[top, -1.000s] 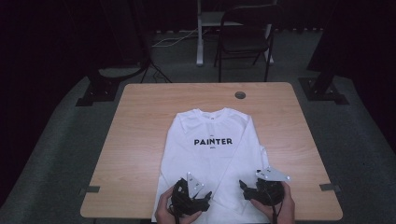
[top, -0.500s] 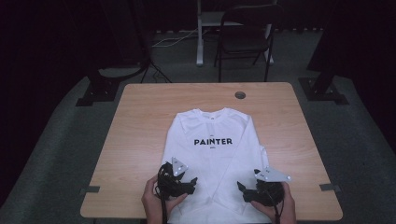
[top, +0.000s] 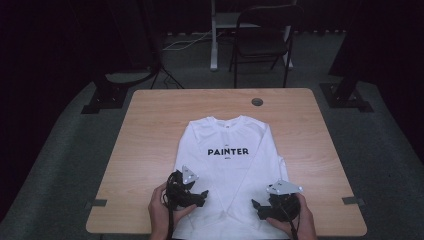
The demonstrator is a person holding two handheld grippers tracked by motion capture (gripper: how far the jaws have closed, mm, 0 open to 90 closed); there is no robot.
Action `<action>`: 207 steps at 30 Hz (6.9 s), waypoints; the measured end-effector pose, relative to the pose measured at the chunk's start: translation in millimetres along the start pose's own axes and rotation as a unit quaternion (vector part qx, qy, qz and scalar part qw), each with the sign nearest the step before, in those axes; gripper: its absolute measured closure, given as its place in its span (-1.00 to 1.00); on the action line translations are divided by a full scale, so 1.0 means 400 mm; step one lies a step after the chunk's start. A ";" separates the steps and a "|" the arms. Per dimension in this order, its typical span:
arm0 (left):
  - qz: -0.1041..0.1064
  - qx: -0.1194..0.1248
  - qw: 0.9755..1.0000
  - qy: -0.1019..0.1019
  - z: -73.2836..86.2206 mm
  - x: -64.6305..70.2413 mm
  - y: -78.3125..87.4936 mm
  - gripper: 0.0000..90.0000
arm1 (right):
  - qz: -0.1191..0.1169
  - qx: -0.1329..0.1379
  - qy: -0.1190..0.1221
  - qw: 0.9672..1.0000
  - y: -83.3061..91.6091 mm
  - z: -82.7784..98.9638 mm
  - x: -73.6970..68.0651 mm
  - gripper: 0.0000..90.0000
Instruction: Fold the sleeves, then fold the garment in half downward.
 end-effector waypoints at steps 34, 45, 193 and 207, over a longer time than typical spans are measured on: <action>0.009 0.017 1.000 -0.002 0.018 -0.068 -0.005 -0.45 | 0.007 0.009 -0.003 1.000 -0.045 -0.029 -0.049 -0.55; 0.009 0.045 0.999 0.008 0.019 -0.073 0.076 -0.43 | 0.010 0.054 0.017 0.998 -0.013 -0.042 -0.047 -0.55; -0.024 0.008 0.998 0.051 -0.062 -0.145 -0.087 -0.42 | 0.101 0.019 -0.075 0.992 -0.105 -0.141 0.124 -0.45; -0.032 0.034 0.998 0.050 -0.029 -0.122 -0.071 -0.42 | 0.101 0.026 -0.079 0.991 -0.092 -0.116 0.102 -0.41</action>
Point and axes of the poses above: each handheld gripper's, and its own axes: y roughly backward along the jaws, z roughly out of its underside, x roughly to its right, the point moved 7 cm from there along -y, roughly forward along the jaws, and after that the axes turned 14 degrees about -z, right-handed, at the moved point
